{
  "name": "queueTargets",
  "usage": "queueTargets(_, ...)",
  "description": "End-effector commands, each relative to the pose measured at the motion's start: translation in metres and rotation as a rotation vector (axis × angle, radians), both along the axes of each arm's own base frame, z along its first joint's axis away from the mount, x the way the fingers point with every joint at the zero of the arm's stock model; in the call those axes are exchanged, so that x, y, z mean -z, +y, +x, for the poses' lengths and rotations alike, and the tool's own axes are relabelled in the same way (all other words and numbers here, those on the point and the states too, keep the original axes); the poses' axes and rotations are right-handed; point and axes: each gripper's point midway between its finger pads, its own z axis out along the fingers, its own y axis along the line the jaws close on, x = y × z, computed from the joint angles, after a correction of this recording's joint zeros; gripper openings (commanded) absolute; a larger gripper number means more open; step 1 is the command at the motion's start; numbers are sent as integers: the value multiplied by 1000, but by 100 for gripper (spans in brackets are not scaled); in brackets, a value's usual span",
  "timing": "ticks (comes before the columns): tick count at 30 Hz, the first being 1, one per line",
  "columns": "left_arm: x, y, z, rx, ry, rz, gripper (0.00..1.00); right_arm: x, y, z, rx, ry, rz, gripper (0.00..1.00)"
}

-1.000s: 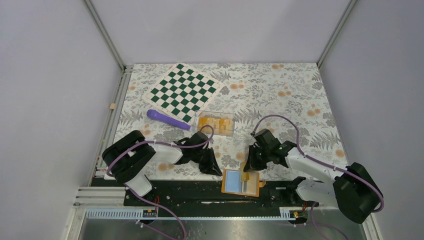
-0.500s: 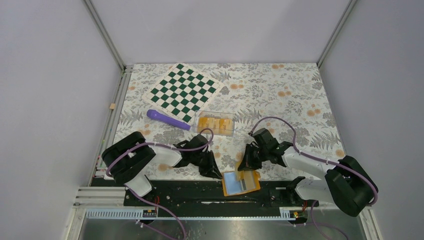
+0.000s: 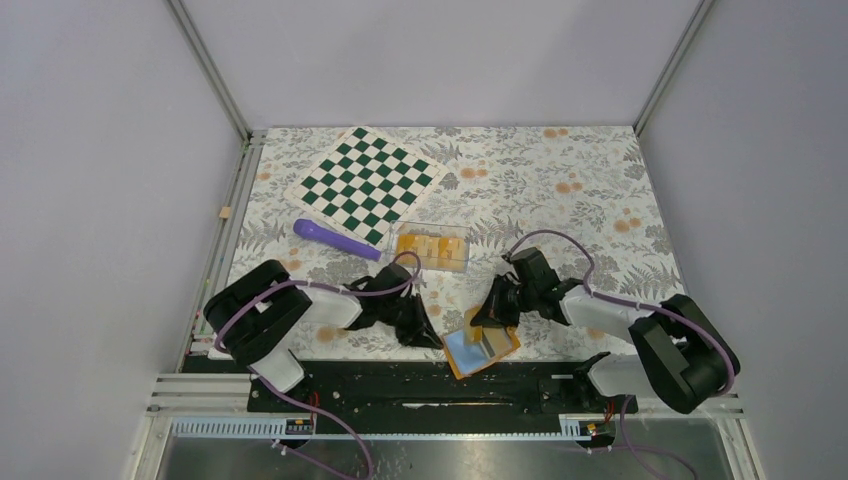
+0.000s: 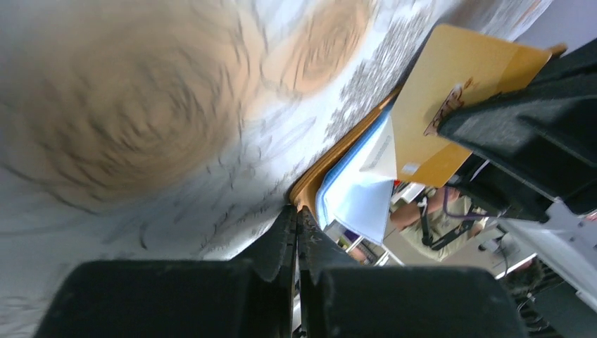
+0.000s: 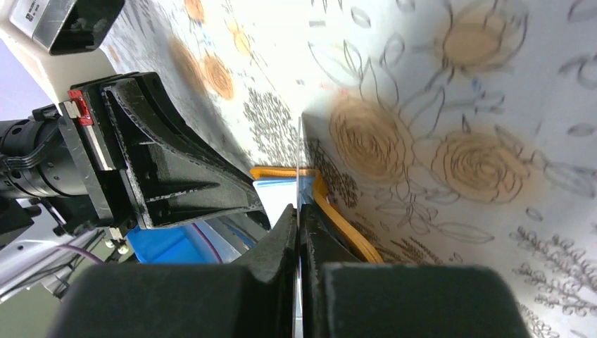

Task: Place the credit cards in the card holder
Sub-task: Insert the credit card into the card holder.

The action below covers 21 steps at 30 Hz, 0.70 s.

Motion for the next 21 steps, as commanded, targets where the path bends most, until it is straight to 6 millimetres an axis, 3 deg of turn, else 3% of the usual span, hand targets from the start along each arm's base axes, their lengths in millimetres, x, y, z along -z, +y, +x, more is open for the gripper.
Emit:
queueTargets(1,-18,-15,71,-121,-171,-40,0,-14,14,32,11,-67,43,0)
queueTargets(5,-25,-16,105,-109,-213,-1,0,-21,18,59,15,-101,48,0)
queueTargets(8,-26,-13,118,-67,-248,50,0,-23,22,70,4,-116,48,0)
queueTargets(15,-21,3,102,-57,-211,111,24,-8,12,67,-35,-136,-24,0)
queueTargets(21,-17,-1,84,-46,-188,97,25,1,-2,61,-57,-162,-86,0)
